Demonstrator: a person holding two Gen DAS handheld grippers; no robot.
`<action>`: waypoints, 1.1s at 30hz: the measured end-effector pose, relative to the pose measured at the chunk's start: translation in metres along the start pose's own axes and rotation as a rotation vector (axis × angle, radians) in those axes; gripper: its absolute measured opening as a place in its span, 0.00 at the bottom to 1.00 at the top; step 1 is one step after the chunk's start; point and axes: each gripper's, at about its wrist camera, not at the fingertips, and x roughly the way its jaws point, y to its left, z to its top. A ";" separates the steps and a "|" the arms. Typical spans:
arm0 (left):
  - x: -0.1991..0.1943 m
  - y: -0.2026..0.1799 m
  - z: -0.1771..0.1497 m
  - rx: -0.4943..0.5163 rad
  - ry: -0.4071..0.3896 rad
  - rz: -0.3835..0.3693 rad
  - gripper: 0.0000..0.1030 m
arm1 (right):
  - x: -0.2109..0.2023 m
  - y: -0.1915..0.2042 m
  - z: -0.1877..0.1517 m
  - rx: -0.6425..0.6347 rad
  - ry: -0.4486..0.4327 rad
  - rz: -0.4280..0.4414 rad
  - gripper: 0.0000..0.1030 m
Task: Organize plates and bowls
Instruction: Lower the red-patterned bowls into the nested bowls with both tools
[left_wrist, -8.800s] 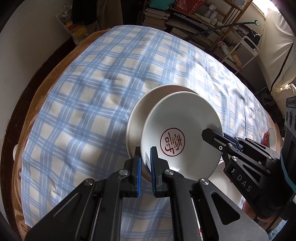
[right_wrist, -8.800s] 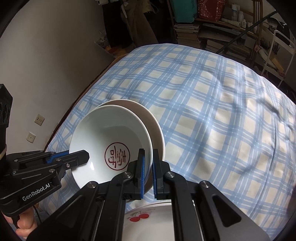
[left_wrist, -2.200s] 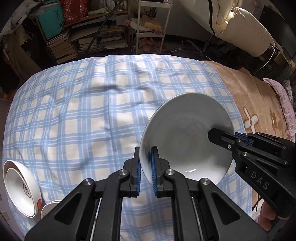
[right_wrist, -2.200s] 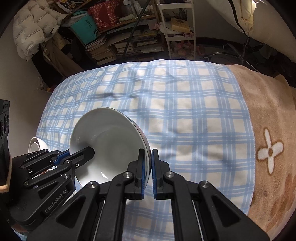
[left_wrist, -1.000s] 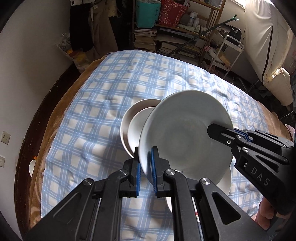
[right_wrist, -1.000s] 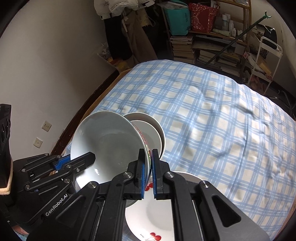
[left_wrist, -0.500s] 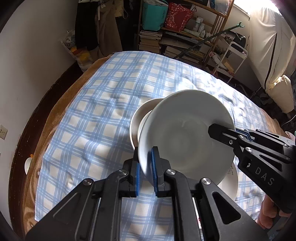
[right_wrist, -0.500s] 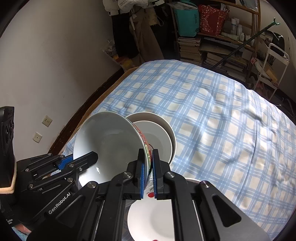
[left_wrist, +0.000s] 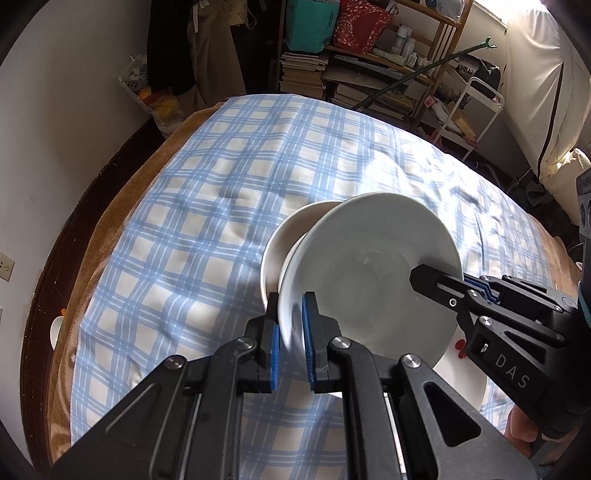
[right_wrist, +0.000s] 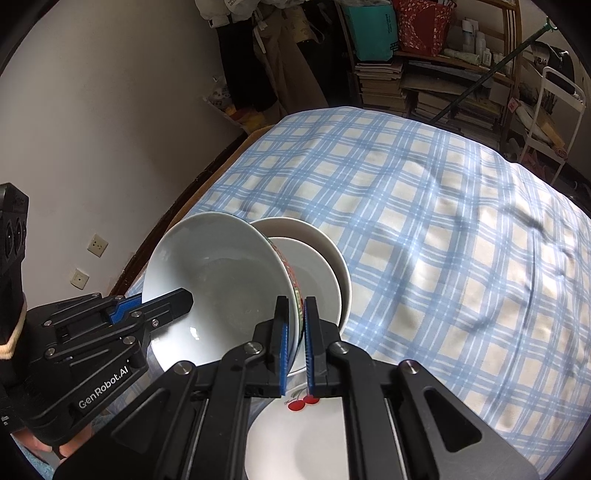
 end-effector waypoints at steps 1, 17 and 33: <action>0.002 0.000 0.001 0.002 0.000 0.005 0.11 | 0.002 -0.001 0.001 0.005 -0.002 0.003 0.09; 0.038 -0.008 0.004 0.053 0.041 0.008 0.11 | 0.031 -0.014 0.002 -0.001 0.024 -0.036 0.09; 0.024 -0.009 0.004 0.086 -0.006 0.052 0.13 | 0.034 -0.017 0.001 -0.029 0.029 -0.033 0.12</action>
